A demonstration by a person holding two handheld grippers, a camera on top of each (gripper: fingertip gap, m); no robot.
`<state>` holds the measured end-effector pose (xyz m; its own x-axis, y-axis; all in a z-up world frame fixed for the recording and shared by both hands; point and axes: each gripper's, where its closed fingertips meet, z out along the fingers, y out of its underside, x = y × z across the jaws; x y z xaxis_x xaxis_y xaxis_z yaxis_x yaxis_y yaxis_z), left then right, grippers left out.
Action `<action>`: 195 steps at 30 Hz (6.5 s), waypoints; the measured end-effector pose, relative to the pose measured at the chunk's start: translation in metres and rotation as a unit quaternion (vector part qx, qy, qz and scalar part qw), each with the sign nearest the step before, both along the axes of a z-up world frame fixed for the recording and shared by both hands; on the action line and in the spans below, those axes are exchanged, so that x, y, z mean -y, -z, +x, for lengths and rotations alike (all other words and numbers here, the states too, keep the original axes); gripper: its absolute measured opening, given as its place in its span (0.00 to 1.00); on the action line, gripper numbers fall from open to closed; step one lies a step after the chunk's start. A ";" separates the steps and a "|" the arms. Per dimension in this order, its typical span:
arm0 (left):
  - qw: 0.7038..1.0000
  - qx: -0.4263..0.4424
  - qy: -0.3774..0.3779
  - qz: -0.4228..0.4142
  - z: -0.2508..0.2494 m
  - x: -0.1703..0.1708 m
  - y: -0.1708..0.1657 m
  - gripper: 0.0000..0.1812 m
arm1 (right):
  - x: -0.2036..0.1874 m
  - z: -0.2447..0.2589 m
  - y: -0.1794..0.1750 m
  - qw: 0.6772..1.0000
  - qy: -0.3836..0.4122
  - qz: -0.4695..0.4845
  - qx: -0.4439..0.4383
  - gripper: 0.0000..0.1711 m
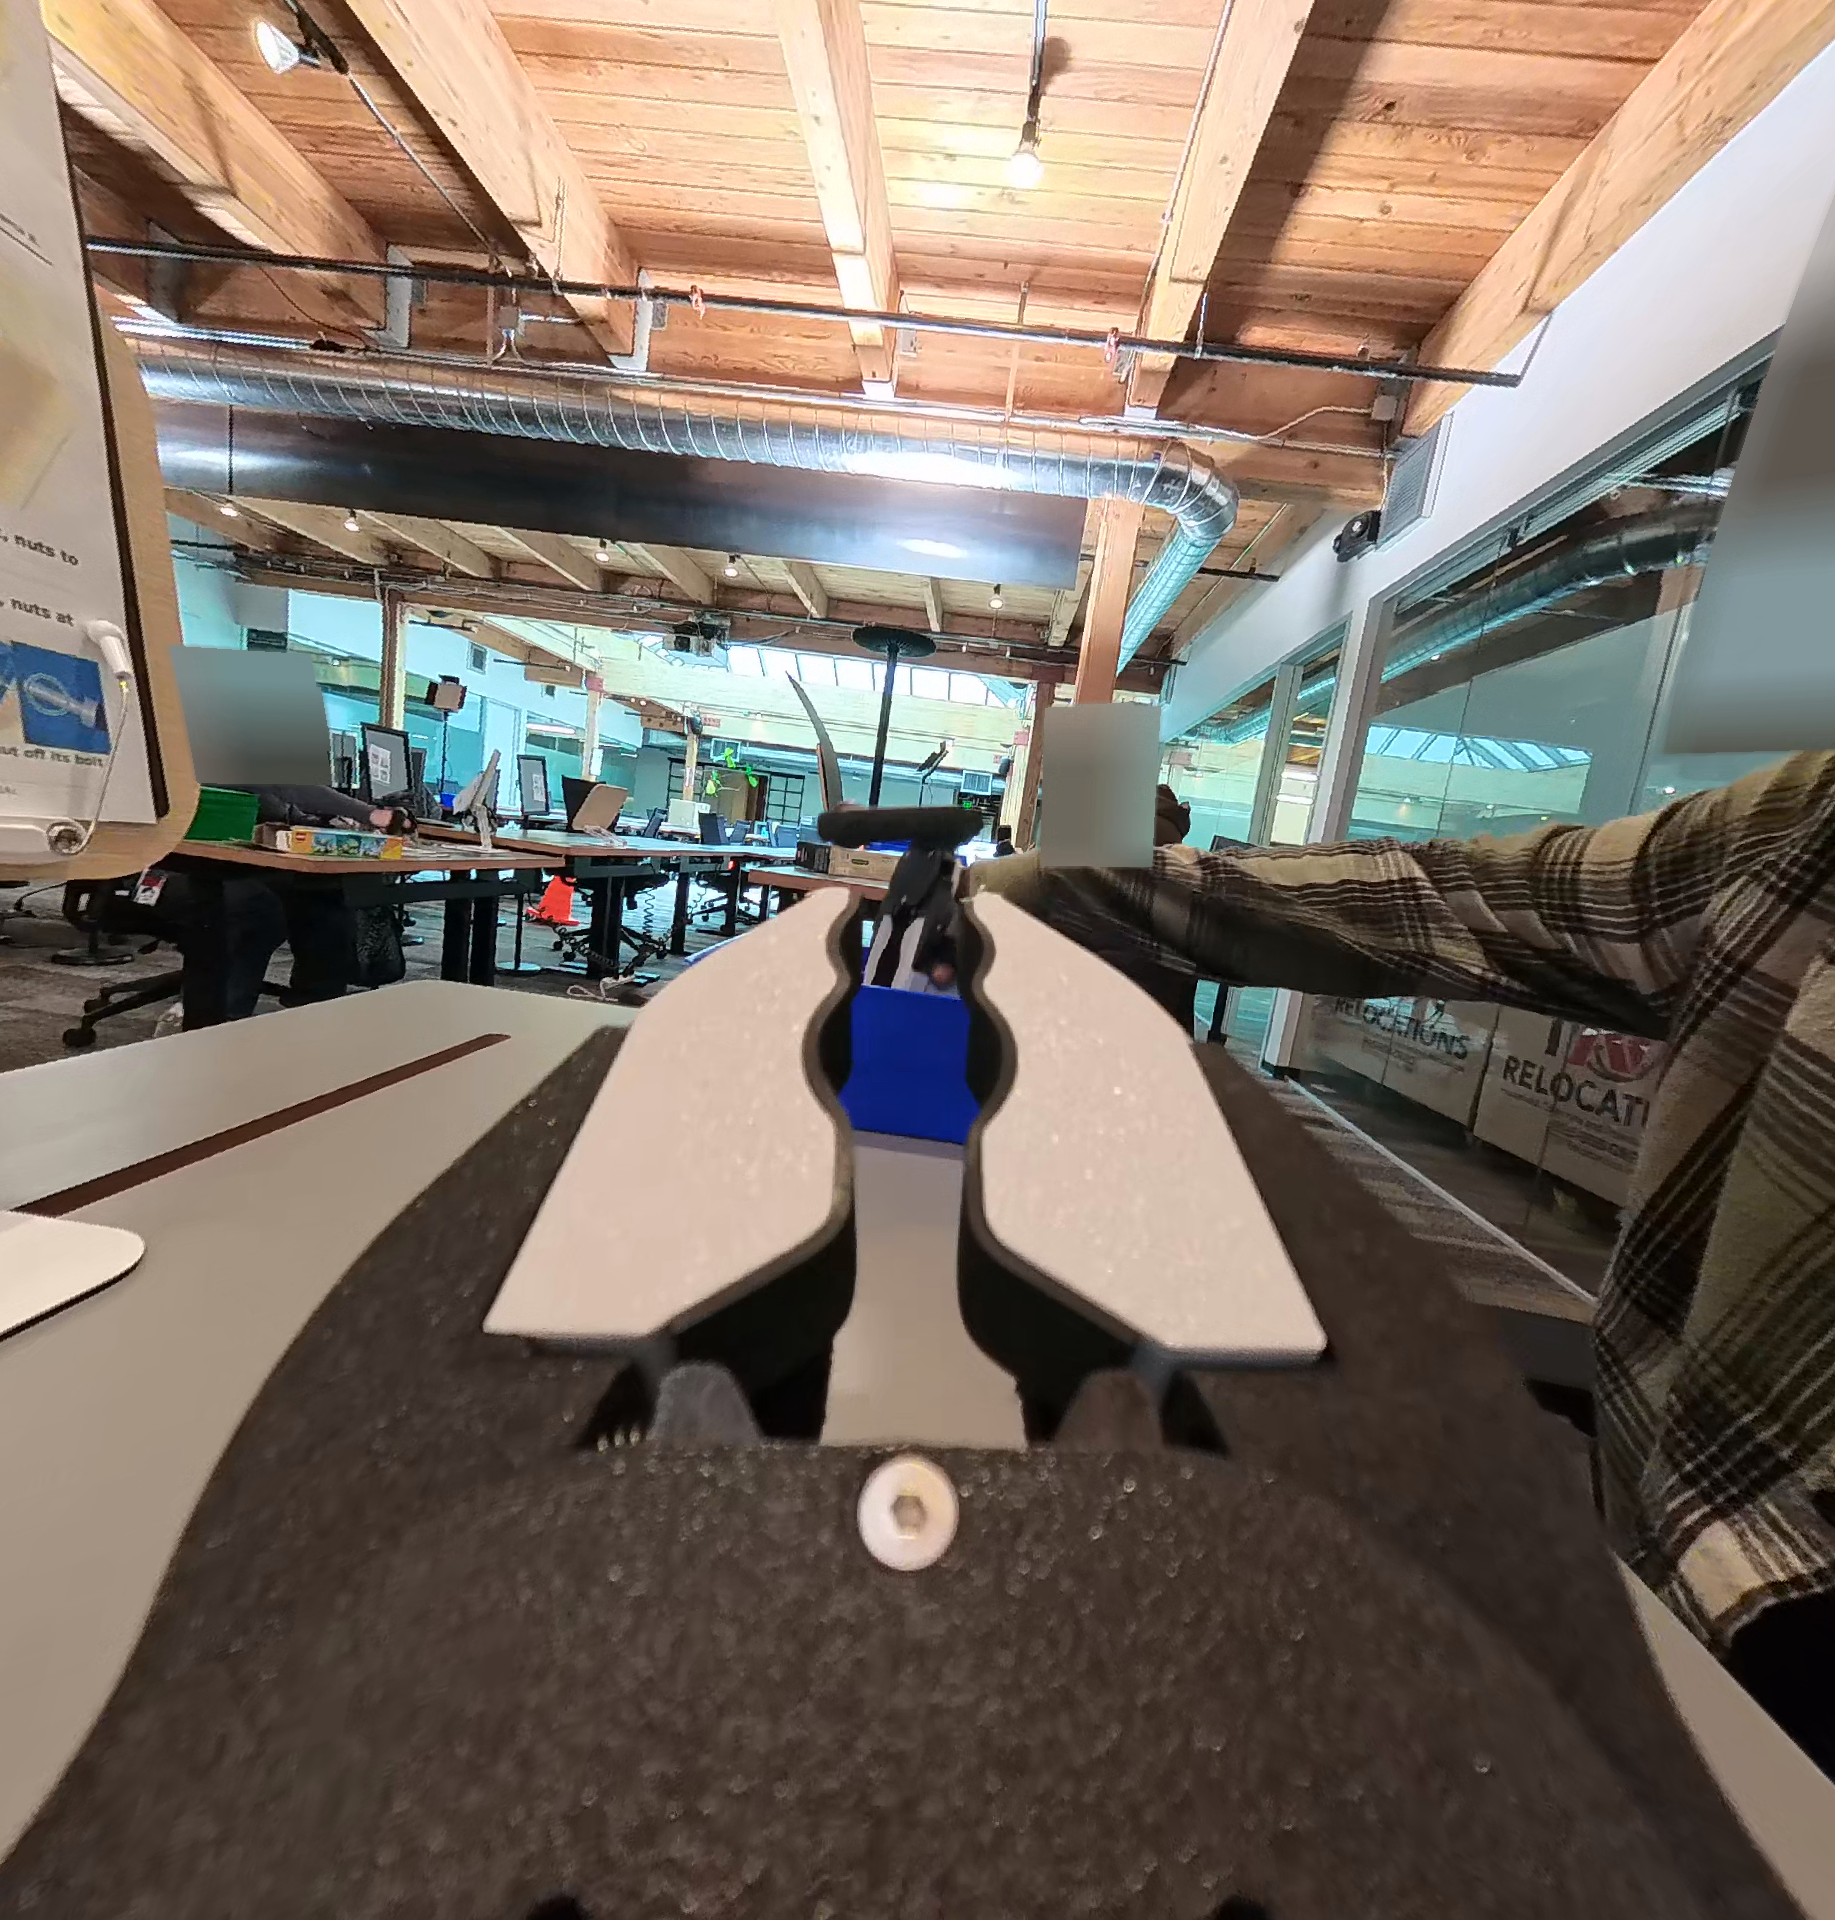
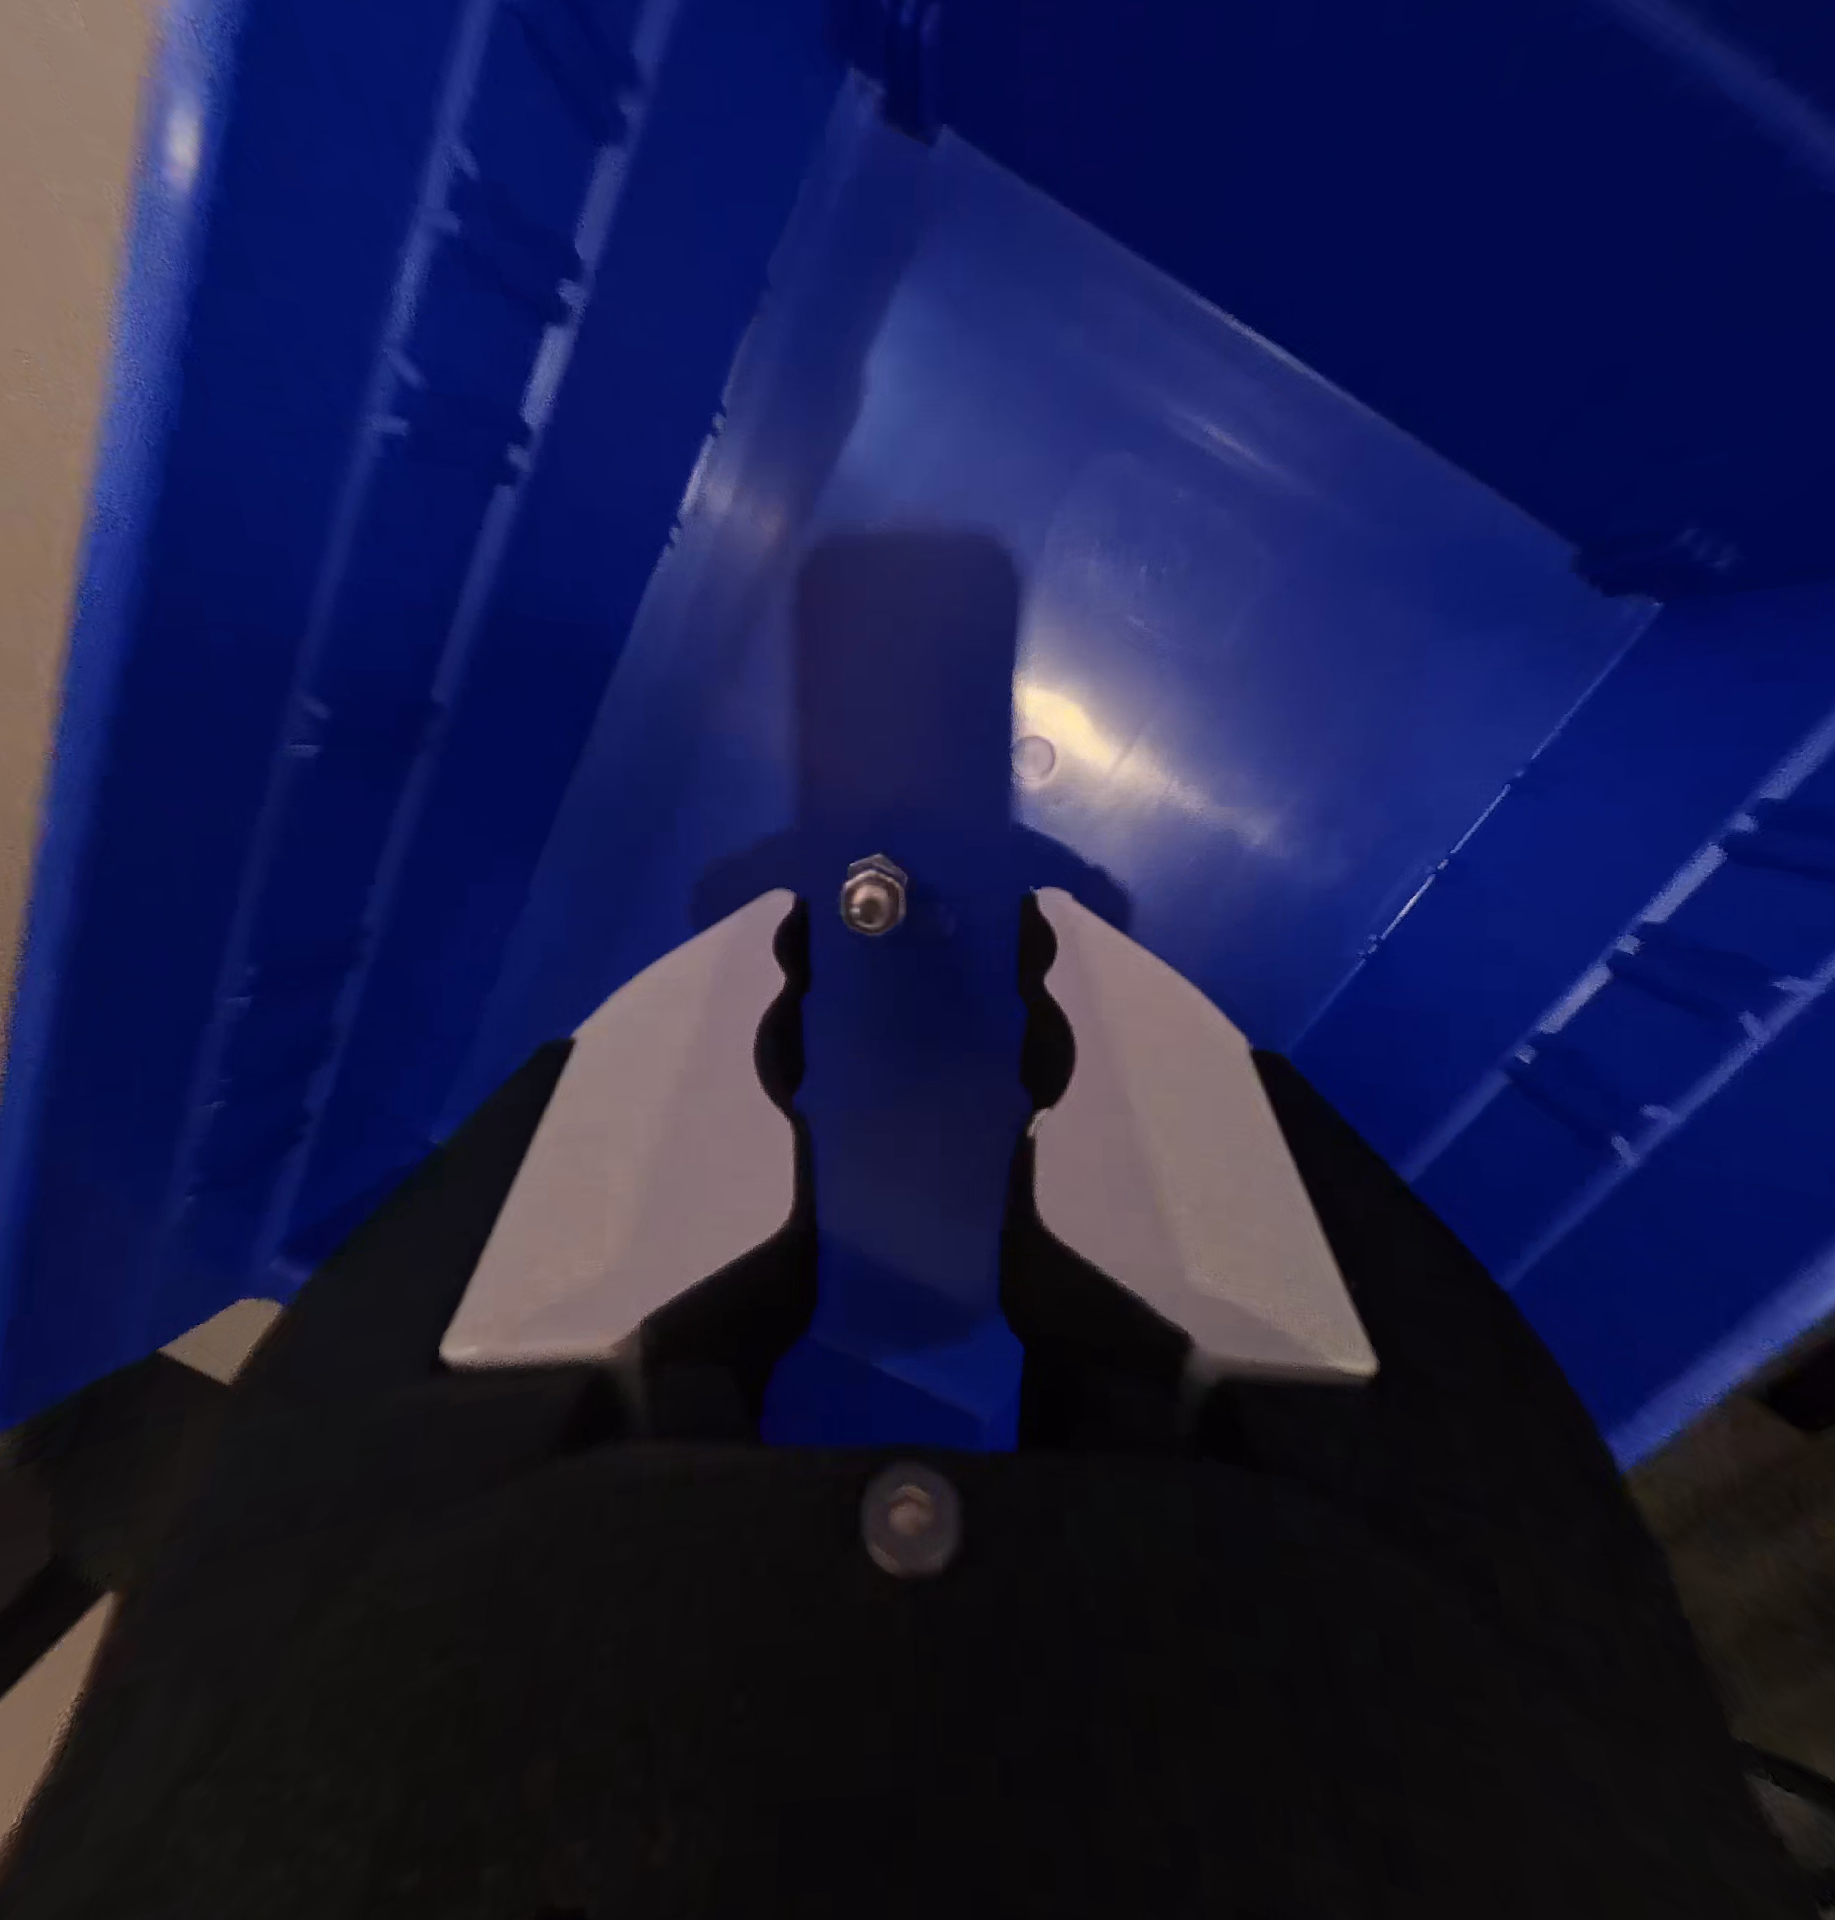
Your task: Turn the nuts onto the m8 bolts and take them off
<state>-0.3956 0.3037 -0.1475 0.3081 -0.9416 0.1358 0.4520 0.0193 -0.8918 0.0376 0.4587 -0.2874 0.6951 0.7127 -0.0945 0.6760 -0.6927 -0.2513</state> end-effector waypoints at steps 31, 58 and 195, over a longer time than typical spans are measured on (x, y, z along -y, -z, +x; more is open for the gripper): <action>0.993 -0.043 -0.106 -0.031 -0.021 0.000 -0.029 0.28 | 0.129 -0.146 -0.134 0.943 -0.071 0.271 -0.179 0.76; 0.772 -0.493 -0.342 -0.209 -0.364 0.057 -0.027 0.12 | 0.149 -0.252 -0.102 0.920 -0.135 0.252 -0.267 0.65; 0.623 -0.751 0.085 -0.201 -0.027 -0.023 0.160 0.13 | 0.217 -0.214 -0.048 0.927 -0.130 0.164 -0.312 0.52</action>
<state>-0.4227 0.3262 -0.3078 0.2726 -0.9608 0.0509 -0.9335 -0.2769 -0.2280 -0.1766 0.2418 -0.2389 0.3787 0.9101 -0.1683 0.4613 -0.3433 -0.8182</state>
